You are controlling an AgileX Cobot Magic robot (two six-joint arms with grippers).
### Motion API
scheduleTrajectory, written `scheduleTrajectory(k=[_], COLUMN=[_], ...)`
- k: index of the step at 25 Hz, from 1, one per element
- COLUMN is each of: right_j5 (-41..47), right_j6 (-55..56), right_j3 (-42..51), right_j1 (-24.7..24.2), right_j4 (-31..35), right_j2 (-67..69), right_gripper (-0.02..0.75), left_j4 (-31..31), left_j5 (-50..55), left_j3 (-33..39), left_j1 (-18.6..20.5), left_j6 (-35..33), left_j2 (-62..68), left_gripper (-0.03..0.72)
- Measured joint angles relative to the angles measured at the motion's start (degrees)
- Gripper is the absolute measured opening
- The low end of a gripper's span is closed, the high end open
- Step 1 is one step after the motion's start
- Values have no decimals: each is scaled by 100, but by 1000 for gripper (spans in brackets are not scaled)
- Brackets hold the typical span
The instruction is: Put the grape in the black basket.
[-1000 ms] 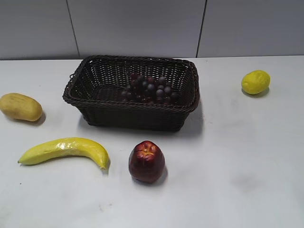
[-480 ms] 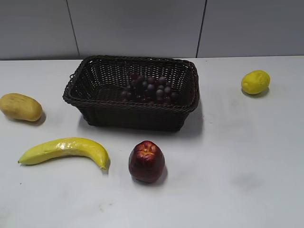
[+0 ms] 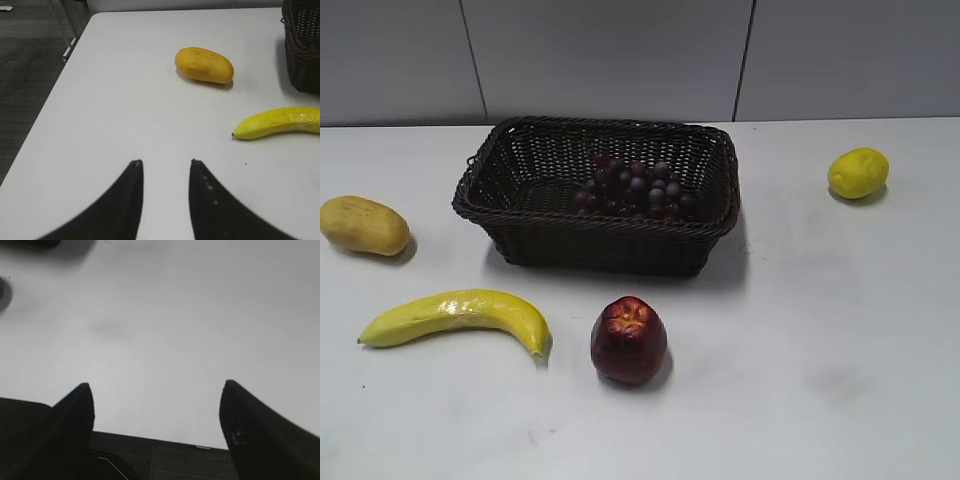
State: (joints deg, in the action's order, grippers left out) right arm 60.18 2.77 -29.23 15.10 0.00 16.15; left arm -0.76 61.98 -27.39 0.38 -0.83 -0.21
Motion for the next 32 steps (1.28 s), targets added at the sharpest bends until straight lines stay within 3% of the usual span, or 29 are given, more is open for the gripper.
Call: scheduleTrajectory(k=[16, 25, 32], right_j5=[-42, -42, -42], right_j6=[0, 0, 0], right_j3=[0, 0, 0], right_j1=[-20, -1035, -1216], right_j4=[0, 0, 42], right_j2=[-243, -1141, -1647], right_gripper=[590, 590, 590], left_j4=[0, 0, 0], left_j5=[0, 0, 0], left_j3=[0, 0, 0], left_j1=[0, 0, 0], left_j6=[0, 0, 0], left_j2=[0, 0, 0], left_gripper=[233, 233, 233])
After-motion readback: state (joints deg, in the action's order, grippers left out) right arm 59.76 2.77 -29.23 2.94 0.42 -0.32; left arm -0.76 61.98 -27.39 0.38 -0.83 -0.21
